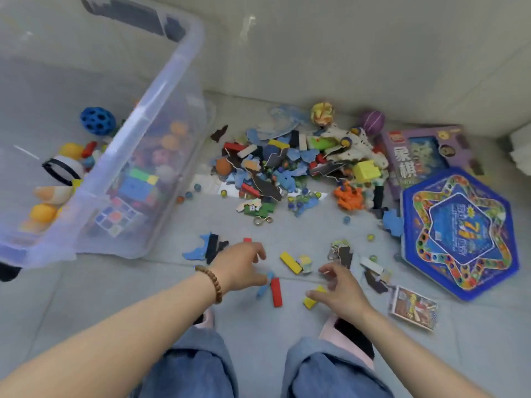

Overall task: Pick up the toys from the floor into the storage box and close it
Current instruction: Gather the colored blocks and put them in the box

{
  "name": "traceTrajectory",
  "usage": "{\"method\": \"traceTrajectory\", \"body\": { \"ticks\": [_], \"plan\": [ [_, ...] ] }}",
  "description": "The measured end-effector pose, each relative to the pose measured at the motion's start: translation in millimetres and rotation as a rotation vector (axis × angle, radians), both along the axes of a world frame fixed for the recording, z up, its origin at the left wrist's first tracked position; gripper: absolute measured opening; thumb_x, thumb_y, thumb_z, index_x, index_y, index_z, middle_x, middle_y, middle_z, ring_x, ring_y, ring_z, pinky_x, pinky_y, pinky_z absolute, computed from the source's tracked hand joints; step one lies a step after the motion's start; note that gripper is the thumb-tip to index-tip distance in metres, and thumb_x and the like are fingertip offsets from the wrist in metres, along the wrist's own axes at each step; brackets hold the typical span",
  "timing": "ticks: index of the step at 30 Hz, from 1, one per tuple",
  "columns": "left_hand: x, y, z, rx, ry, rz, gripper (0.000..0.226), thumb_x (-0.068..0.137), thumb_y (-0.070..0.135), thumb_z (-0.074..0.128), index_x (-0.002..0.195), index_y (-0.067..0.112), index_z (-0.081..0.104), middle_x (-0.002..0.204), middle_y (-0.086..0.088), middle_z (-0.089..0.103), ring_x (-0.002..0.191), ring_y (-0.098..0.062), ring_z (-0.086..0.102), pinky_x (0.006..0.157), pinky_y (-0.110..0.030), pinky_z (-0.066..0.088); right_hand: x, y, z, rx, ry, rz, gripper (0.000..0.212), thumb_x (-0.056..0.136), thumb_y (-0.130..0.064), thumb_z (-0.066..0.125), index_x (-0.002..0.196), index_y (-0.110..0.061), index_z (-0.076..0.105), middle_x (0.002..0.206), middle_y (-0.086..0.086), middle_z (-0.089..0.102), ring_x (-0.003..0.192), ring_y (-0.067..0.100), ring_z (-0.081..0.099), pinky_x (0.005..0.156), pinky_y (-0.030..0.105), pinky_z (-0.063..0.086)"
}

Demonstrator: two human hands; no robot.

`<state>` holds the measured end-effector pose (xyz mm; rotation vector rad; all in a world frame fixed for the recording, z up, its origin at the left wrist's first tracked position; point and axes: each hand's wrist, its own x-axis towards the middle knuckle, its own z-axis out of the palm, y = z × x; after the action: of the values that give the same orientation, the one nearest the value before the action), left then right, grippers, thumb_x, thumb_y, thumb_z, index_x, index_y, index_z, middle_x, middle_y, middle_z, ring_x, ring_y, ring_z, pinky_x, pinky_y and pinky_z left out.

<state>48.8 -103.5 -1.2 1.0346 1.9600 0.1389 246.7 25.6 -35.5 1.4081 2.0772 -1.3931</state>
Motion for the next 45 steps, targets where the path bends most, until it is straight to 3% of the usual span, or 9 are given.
{"method": "traceTrajectory", "body": {
  "ticks": [6,12,21,26,30,34,38,41,45],
  "plan": [
    [49.7,-7.1,-33.7,-0.029,0.164,0.06,0.074,0.06,0.066,0.071,0.109,0.018,0.044,0.107,0.004,0.05,0.092,-0.021,0.058,0.074,-0.032,0.048,7.5,-27.5,-20.7,0.153,0.065,0.012,0.052,0.06,-0.012,0.083,0.103,-0.017,0.053,0.106,-0.003,0.045,0.098,0.009,0.049,0.087,0.028,0.046],
    [63.3,3.3,-42.5,0.05,0.168,0.106,0.046,0.074,0.037,0.07,0.105,0.013,0.048,0.108,-0.002,0.05,0.09,-0.024,0.056,0.071,-0.032,0.043,9.4,-37.8,-22.7,0.136,0.165,-0.072,0.041,0.065,-0.005,0.079,0.093,-0.022,0.053,0.098,-0.007,0.046,0.086,0.002,0.052,0.07,0.007,0.043],
    [54.5,7.4,-46.0,0.086,0.081,-0.051,0.042,0.077,0.021,0.066,0.112,0.008,0.048,0.107,-0.009,0.053,0.091,-0.027,0.056,0.075,-0.032,0.044,-2.6,-21.7,-11.5,-0.213,0.425,-0.472,0.039,0.072,0.011,0.071,0.094,-0.014,0.051,0.084,0.001,0.064,0.07,0.0,0.062,0.067,0.009,0.048],
    [33.5,11.3,-24.4,0.078,-0.715,0.541,0.023,0.089,0.013,0.058,0.112,0.007,0.059,0.096,-0.006,0.063,0.082,-0.013,0.062,0.071,-0.021,0.056,-13.0,-4.0,22.8,-0.368,0.465,-0.569,0.028,0.079,-0.004,0.07,0.104,-0.009,0.057,0.084,0.006,0.071,0.073,0.009,0.066,0.073,0.016,0.055],
    [17.7,12.8,-15.0,-0.006,-1.157,0.742,0.04,0.081,0.017,0.055,0.121,0.021,0.057,0.112,-0.006,0.064,0.095,-0.02,0.062,0.085,-0.032,0.051,-29.7,2.5,58.5,-0.422,0.515,-0.283,0.033,0.079,-0.004,0.07,0.106,-0.012,0.055,0.091,0.009,0.074,0.082,0.016,0.07,0.078,0.025,0.057],
    [21.6,17.1,-8.9,-0.04,-1.471,0.838,0.042,0.093,0.025,0.03,0.12,0.01,0.058,0.109,-0.013,0.064,0.091,-0.029,0.064,0.085,-0.04,0.052,-49.0,-5.3,64.3,-0.324,0.572,-0.018,0.028,0.081,-0.003,0.068,0.101,-0.018,0.056,0.098,0.001,0.071,0.096,0.012,0.067,0.084,0.025,0.054],
    [19.9,15.4,-9.9,0.032,-1.302,0.965,0.03,0.096,0.035,0.042,0.097,0.017,0.065,0.088,-0.005,0.066,0.073,-0.019,0.063,0.064,-0.029,0.058,-43.3,5.2,33.3,0.063,0.519,-0.162,0.023,0.082,-0.01,0.069,0.091,-0.028,0.059,0.103,-0.006,0.061,0.095,0.006,0.057,0.081,0.023,0.045],
    [13.0,5.8,-22.3,0.109,-1.009,1.01,0.01,0.094,0.029,0.051,0.094,0.02,0.057,0.085,0.001,0.053,0.063,-0.01,0.053,0.051,-0.017,0.051,-31.0,1.2,-2.5,0.136,0.203,0.022,0.043,0.071,-0.025,0.079,0.108,-0.03,0.058,0.117,-0.004,0.043,0.111,0.008,0.041,0.095,0.019,0.031],
    [9.9,-5.8,-34.3,0.18,-0.961,1.159,0.006,0.096,0.023,0.05,0.095,0.019,0.054,0.08,0.0,0.05,0.06,-0.01,0.048,0.046,-0.016,0.047,-38.8,-20.8,-29.1,0.267,0.185,0.06,0.044,0.068,-0.023,0.081,0.107,-0.019,0.061,0.109,-0.005,0.036,0.109,0.009,0.035,0.09,0.015,0.029]
  ]
}}
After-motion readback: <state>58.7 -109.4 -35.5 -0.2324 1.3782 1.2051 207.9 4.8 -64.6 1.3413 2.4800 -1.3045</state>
